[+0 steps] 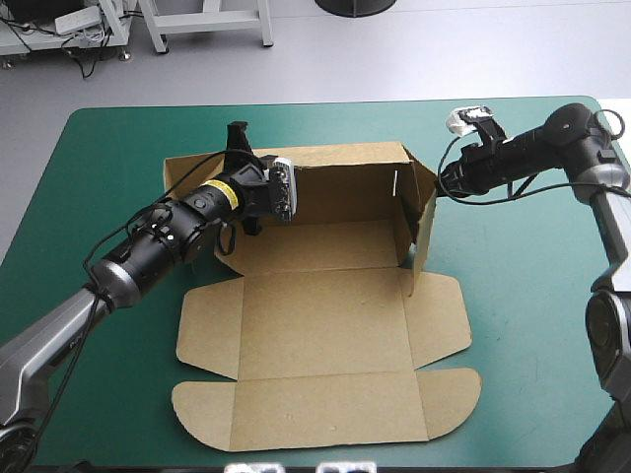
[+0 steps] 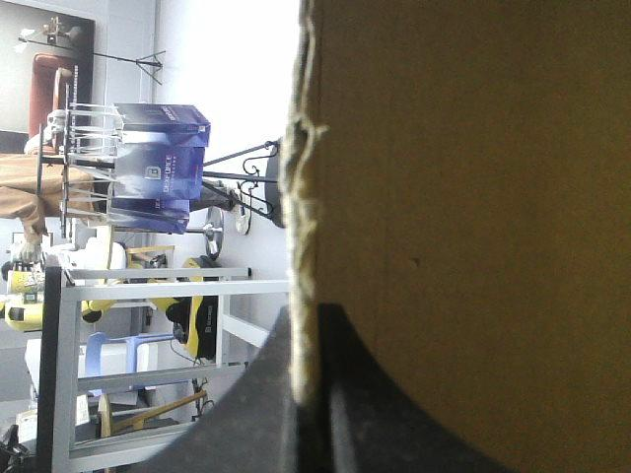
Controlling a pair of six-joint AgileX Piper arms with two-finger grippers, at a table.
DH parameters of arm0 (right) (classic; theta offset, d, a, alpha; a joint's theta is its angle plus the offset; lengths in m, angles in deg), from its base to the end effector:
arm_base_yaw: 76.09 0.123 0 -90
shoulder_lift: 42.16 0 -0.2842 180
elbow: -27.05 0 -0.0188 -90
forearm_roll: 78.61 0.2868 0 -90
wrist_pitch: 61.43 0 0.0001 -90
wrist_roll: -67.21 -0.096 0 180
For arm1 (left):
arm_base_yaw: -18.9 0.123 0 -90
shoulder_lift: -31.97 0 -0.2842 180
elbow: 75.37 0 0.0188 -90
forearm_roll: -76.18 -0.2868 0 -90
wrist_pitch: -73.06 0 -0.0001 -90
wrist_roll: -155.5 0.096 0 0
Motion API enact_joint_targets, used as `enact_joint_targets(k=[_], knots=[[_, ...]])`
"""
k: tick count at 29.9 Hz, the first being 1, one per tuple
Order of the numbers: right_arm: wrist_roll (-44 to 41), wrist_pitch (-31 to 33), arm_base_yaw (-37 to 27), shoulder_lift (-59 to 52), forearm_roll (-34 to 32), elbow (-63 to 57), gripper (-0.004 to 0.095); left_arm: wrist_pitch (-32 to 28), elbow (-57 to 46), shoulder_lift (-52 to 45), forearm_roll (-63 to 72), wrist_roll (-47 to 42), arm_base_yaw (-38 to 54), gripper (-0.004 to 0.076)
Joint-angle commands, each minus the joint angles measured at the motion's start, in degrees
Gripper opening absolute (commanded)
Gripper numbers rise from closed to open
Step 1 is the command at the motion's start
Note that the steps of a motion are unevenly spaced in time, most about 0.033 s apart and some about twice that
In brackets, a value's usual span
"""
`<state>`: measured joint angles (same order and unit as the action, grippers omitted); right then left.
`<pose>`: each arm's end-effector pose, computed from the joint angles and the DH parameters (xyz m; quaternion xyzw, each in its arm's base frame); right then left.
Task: Fold the box
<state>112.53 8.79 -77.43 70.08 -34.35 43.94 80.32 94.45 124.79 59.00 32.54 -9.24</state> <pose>0.4224 0.0532 0.3106 -0.2681 0.8828 0.2916 0.2524 0.3437 -0.1797 0.3279 0.6306 0.5223 0.2381 0.5224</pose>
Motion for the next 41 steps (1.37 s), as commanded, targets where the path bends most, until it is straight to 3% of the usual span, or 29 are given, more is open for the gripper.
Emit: enact_joint_targets(k=[1, 15, 23, 28, 41], knots=[[8.5, 1.3, -0.1, -5.1, 8.4, -2.8, -0.002, -5.5, 1.7, -2.2, -0.1, -0.3, 0.1, -0.0009], [24.2, -17.5, -0.1, -14.6, 17.1, -22.8, -0.002, -5.0, 1.6, -2.1, 1.5, -0.3, 0.1, -0.0009], [45.6, -26.0, -0.1, -19.2, 34.8, -38.6, -0.002, -8.2, -3.5, -2.1, 1.2, -0.3, 0.0, -0.0009], [54.5, -30.5, -0.1, -23.8, 42.0, -45.2, -0.0018, -11.6, -4.6, -2.1, 1.5, -1.8, 0.0, -0.0009], [60.8, -38.3, 4.6, -28.1, 45.1, -46.6, -0.0018, -11.8, -4.7, -2.1, 1.5, -2.0, -2.4, -0.0009]])
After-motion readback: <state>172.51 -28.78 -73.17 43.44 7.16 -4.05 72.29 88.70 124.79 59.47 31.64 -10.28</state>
